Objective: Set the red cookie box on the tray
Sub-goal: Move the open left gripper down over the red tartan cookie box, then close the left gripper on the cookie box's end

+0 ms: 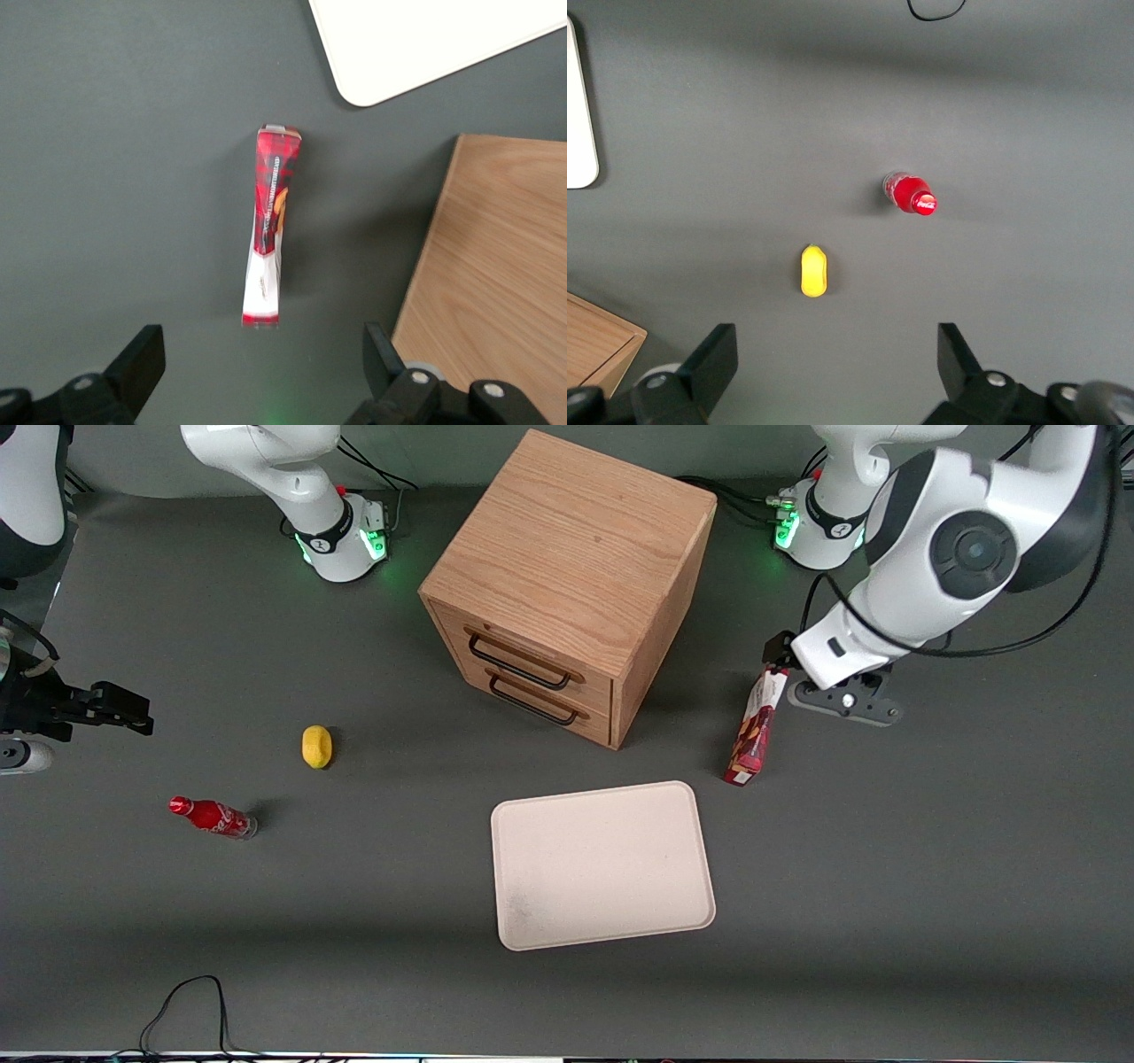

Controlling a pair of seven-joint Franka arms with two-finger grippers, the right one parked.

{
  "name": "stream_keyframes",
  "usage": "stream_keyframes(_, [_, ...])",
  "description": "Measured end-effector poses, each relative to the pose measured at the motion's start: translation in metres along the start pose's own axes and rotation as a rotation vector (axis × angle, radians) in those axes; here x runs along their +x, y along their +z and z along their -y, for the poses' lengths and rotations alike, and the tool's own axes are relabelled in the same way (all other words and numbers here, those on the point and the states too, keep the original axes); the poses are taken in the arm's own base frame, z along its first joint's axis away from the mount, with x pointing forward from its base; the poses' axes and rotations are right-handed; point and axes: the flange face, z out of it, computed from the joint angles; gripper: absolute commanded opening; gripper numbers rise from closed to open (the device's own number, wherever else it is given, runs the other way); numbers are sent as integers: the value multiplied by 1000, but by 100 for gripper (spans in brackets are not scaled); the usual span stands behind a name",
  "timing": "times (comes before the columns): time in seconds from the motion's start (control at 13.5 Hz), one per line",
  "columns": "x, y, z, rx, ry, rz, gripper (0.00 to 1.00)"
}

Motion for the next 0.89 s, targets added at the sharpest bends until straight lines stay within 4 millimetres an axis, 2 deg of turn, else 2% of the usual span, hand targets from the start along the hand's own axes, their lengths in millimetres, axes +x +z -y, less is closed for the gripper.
stream_keyframes(0.22, [-4, 78, 9, 2, 56, -58, 99])
stream_keyframes(0.44, [2, 130, 10, -12, 82, -72, 99])
stream_keyframes(0.67, [3, 170, 7, -21, 110, -83, 99])
stream_keyframes(0.89, [-2, 190, 8, -23, 122, -82, 99])
